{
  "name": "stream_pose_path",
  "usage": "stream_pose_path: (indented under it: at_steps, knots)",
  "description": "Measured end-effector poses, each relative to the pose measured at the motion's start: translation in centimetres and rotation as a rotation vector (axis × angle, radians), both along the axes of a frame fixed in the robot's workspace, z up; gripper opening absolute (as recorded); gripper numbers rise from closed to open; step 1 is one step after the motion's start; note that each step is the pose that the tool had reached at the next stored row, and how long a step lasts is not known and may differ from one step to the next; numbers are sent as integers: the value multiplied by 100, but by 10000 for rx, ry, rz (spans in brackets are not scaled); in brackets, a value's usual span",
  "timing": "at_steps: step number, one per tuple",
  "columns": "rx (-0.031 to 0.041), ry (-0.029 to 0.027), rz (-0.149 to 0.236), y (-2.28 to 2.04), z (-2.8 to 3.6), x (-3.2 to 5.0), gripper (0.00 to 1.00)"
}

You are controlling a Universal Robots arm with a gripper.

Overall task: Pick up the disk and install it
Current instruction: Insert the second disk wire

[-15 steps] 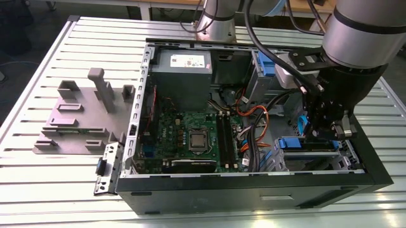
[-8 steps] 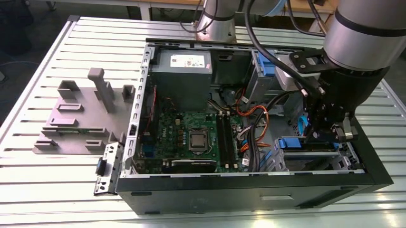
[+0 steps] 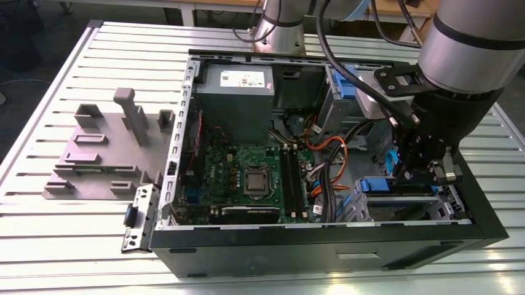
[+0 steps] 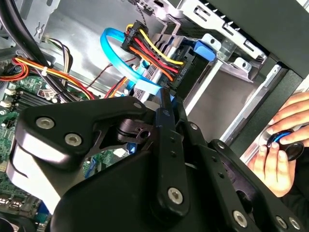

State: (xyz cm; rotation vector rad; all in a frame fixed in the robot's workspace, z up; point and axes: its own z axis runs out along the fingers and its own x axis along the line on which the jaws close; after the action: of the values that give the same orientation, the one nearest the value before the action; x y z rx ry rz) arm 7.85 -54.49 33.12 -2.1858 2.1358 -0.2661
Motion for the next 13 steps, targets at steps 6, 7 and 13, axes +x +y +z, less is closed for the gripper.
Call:
stream_pose_path:
  at_steps: [6,7,13]
  knots:
    - [193,0,0,-2,1,0,16]
    - [230,0,0,-2,3,0,16]
    - [432,-1,1,-12,3,0,16]
